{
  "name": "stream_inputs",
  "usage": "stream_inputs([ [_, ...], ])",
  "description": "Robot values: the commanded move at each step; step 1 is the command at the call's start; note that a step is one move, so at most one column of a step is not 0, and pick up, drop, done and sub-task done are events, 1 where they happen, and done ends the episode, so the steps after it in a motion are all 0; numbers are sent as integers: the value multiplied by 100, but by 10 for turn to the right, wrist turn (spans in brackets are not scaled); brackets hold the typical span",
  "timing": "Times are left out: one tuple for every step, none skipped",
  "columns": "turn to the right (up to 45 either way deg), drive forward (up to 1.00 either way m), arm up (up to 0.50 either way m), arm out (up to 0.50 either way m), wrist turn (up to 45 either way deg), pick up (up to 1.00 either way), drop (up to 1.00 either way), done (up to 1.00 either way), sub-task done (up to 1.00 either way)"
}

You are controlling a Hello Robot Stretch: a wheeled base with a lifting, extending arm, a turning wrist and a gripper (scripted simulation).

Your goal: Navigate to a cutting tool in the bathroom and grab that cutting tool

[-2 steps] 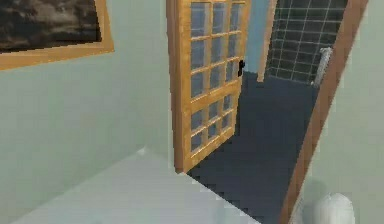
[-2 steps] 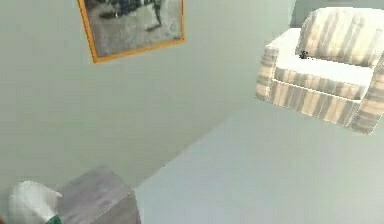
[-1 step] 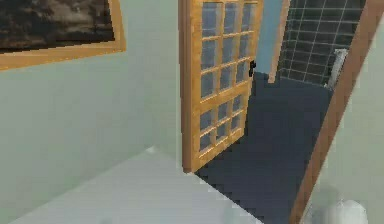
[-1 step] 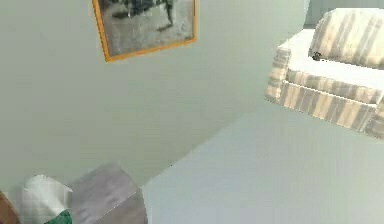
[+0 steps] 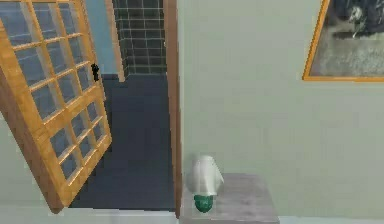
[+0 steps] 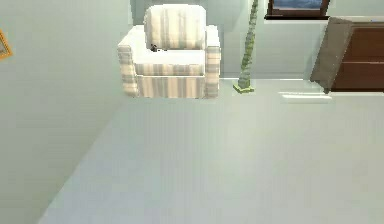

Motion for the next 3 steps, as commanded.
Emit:
stream_inputs([
  [0,10,0,0,0,0,0,0,0],
  [-450,0,0,0,0,0,0,0,0],
  [-60,0,0,0,0,0,0,0,0],
])
